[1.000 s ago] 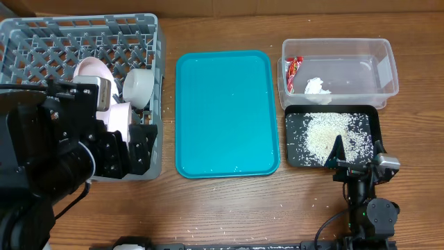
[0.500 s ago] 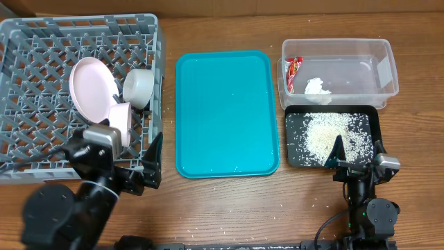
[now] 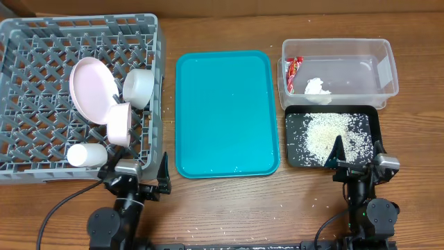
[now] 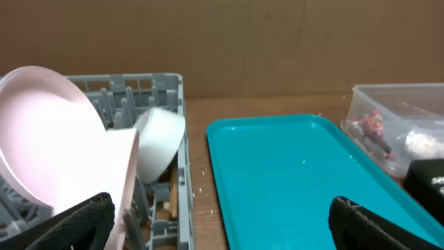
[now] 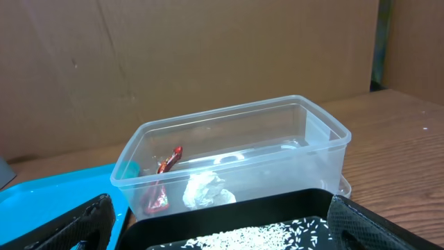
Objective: Sort waste into correct bins and load items into the dishwasher
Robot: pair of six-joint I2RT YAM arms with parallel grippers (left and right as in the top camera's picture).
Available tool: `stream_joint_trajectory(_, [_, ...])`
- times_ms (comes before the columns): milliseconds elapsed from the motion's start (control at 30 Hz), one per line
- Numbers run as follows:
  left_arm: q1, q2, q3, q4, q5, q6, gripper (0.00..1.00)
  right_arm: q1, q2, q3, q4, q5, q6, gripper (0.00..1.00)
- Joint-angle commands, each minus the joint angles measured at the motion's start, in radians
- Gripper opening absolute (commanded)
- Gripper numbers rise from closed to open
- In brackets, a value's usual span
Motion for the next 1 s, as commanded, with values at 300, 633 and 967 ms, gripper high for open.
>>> stream_joint_trajectory(300, [0.01,-0.023,-0.236,0.242,-0.064,0.01,1.0,-0.004,-0.008,-0.01,0.005,-0.001,-0.001,1.0])
stream_joint_trajectory(633, [0.01,-0.023,-0.242,0.257,-0.069,0.013,1.0,-0.004,-0.008,-0.01,0.005,-0.001,-0.001,1.0])
stream_joint_trajectory(967, [0.01,-0.022,-0.242,0.257,-0.069,0.013,1.0,-0.004,-0.008,-0.01,0.005,-0.001,-0.001,1.0])
